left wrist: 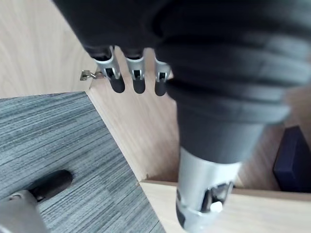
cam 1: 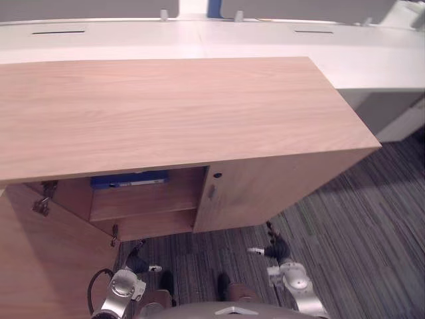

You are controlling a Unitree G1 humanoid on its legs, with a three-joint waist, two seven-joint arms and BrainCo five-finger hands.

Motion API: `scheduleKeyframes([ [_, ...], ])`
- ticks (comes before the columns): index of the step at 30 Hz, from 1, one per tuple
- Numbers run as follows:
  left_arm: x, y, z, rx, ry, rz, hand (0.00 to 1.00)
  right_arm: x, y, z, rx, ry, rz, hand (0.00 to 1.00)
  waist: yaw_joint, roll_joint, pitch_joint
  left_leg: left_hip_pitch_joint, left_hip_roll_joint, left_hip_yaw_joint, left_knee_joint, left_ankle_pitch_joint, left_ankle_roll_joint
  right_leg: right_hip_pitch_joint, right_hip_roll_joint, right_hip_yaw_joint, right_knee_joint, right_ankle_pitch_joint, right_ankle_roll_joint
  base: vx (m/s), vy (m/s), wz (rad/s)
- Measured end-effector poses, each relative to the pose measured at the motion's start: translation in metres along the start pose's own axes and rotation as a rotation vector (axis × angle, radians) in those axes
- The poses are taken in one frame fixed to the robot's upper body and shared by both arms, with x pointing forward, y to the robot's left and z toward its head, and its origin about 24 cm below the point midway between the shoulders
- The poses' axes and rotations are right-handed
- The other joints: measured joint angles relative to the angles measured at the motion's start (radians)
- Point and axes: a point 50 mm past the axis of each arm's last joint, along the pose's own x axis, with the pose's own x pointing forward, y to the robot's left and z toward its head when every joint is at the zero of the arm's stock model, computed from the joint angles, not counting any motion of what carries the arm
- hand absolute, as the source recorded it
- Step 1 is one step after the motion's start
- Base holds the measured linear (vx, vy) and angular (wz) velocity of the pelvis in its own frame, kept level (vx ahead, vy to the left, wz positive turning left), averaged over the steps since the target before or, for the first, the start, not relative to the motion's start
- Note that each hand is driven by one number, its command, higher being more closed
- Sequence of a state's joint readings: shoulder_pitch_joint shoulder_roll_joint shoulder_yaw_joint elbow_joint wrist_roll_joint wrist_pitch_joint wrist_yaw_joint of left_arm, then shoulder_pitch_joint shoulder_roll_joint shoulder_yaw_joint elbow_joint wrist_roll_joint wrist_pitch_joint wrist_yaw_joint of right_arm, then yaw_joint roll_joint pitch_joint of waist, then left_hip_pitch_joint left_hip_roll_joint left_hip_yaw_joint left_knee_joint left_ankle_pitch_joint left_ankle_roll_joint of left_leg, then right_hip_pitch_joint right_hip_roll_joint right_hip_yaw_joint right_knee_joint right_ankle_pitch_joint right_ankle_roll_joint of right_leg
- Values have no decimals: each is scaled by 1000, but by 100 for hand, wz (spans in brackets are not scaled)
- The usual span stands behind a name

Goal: Walk over to the cabinet, pick up the folder, carry it to the office cabinet, place the folder inside the office cabinet, then close the office cabinet door

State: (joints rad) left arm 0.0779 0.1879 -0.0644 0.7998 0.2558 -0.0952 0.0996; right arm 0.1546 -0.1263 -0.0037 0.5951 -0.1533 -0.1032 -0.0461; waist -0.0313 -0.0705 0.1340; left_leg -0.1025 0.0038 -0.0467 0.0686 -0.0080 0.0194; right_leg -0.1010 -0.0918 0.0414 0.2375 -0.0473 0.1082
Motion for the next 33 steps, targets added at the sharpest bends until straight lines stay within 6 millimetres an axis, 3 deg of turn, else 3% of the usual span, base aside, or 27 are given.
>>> scheduleKeyframes([
  [4, -2, 7, -7, -42, 31, 51, 0, 2, 5, -14, -48, 80, 12, 0, 34, -12, -9, -30, -15, -70, -4, 28, -30, 27, -7, -12, -38, -60, -3, 6, -71, 63],
  [7, 1, 1, -7, -64, 51, 59, 0, 6, 1, -15, -64, 104, -7, 0, 26, 33, -3, -78, -12, -165, -22, 80, -54, 35, 8, -117, -60, -74, -18, -72, -127, 102],
  [8, 1, 0, -6, -66, 50, 61, 0, 7, 2, -17, -62, 118, -5, 0, 26, 52, 0, -92, 15, -126, -48, 75, -43, 34, 14, -169, -62, -68, -33, -133, -111, 102],
  [10, 2, -3, -1, -70, 41, 65, 0, 9, 1, -15, -56, 116, -10, 0, 24, 52, 1, -108, 50, 14, -60, 29, -30, 29, -3, -227, -83, -55, -54, -141, -76, 94],
  [11, 3, -8, 2, -76, 38, 52, 0, 12, -1, -12, -53, 114, -17, 0, 22, 45, 6, -143, 64, 165, 63, 8, -28, 23, -32, -263, -80, -50, -58, -123, -22, 77],
  [12, 3, -15, 5, -80, 31, 34, 0, 11, -5, -14, -46, 125, -34, 0, 17, 44, 6, -157, 71, 249, 228, -10, -21, 21, -58, -293, -63, -51, -57, -121, -11, 71],
  [13, 2, -18, 5, -79, 31, 26, 0, 11, -7, -15, -46, 130, -38, 0, 16, 43, 6, -149, 75, 277, 289, -39, -23, 21, -63, -304, -59, -54, -54, -75, 29, 69],
  [14, 2, -22, 6, -84, 30, 16, 0, 10, -11, -17, -47, 135, -56, 0, 5, 68, 3, -133, 85, 308, 314, -103, -27, 28, -59, -325, -50, -63, -43, -65, 66, 69],
  [15, 2, -24, 7, -77, 23, 7, 0, 10, -14, -18, -45, 142, -77, 0, 1, 89, -2, -107, 73, 305, 232, -111, -9, 29, -46, -339, -42, -82, -36, -64, 85, 76],
  [16, 2, -23, 9, -68, 12, 8, 0, 7, -11, -23, -39, 160, -70, 0, -1, 75, -2, -83, 51, 298, 171, -88, 9, 30, -54, -341, -49, -86, -36, -82, 85, 73],
  [17, 2, -21, 8, -48, 9, 4, 0, 3, -3, -30, -21, 186, -54, 0, -3, 51, -12, -37, 14, 288, 44, -23, 7, 34, -64, -332, -68, -84, -35, -63, 79, 57],
  [20, -1, -28, 6, 8, -2, -39, 0, -2, 7, -39, 2, 223, -39, 0, -14, 50, -23, 52, -31, 240, -157, 87, 16, 68, -61, -328, -102, -76, -34, -38, 80, 55],
  [23, -3, -29, 33, 80, -141, -59, 0, -1, 7, -40, -2, 237, -38, 0, -6, 52, -26, 56, -40, 219, -157, 93, 25, 93, -61, -328, -125, -62, -32, -16, 63, 26],
  [25, -9, -26, 75, 110, -337, -38, 0, 1, 9, -40, -7, 243, -37, 0, -6, 56, -27, 59, -46, 207, -158, 96, 23, 113, -58, -327, -141, -57, -33, -13, 36, 22],
  [26, -12, -24, 85, 110, -386, -31, 0, 1, 9, -39, -8, 242, -39, 0, -6, 57, -27, 62, -47, 205, -158, 95, 22, 117, -57, -327, -144, -55, -34, -15, 25, 6],
  [28, -26, -14, 121, 126, -569, -2, 0, 2, 8, -38, -9, 238, -41, 0, -9, 64, -33, 76, -48, 198, -158, 94, 20, 136, -54, -326, -156, -54, -37, 2, 12, 5],
  [33, -54, 10, 180, 171, -886, 76, 0, 2, 9, -42, -16, 262, -32, 0, -20, 78, -42, 96, -44, 185, -158, 94, 22, 166, -44, -326, -174, -52, -39, 5, -6, 3],
])
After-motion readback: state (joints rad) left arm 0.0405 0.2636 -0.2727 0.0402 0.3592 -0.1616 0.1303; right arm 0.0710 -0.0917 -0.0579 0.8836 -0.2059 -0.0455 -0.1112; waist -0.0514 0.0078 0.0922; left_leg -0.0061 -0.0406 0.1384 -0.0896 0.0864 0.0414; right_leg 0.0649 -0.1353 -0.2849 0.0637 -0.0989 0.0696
